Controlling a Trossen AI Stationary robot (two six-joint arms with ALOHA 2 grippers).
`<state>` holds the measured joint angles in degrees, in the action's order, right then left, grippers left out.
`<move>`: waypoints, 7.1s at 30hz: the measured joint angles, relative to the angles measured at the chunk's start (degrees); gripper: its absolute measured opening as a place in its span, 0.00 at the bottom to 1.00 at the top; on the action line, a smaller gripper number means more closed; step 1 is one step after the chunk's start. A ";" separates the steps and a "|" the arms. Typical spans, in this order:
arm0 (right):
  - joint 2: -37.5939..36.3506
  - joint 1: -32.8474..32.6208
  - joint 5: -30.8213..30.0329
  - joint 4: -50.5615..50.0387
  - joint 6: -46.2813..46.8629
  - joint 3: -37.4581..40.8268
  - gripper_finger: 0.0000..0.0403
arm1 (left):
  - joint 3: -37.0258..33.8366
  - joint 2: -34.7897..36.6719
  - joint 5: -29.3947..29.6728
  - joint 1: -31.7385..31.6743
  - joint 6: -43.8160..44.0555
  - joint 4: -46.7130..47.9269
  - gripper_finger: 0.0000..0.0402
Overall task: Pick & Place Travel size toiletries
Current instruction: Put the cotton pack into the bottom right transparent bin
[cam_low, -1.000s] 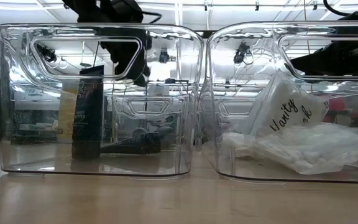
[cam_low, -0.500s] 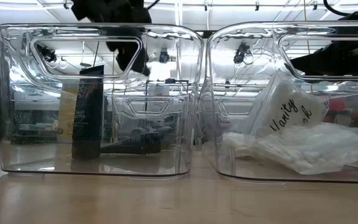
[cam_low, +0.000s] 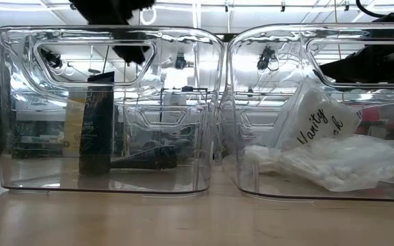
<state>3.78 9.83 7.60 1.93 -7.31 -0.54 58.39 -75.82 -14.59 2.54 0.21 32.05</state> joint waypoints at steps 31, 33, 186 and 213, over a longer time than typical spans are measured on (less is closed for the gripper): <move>-0.01 -0.01 -0.01 -0.01 0.01 -0.01 0.03 | -3.34 1.61 0.59 31.92 11.70 3.31 0.63; -0.01 0.01 -0.02 0.01 0.00 -0.01 0.03 | -3.34 1.61 0.94 32.98 11.78 3.12 0.63; 0.00 0.00 0.00 0.00 0.00 0.00 0.03 | -20.27 -16.19 -20.26 47.98 24.36 -27.95 0.01; -0.01 -0.01 0.00 0.01 0.00 0.00 0.03 | -11.26 -7.18 -22.34 34.34 6.13 -4.41 0.00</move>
<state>3.77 9.82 7.59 1.93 -7.31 -0.55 47.13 -83.00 -36.93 36.88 6.34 27.63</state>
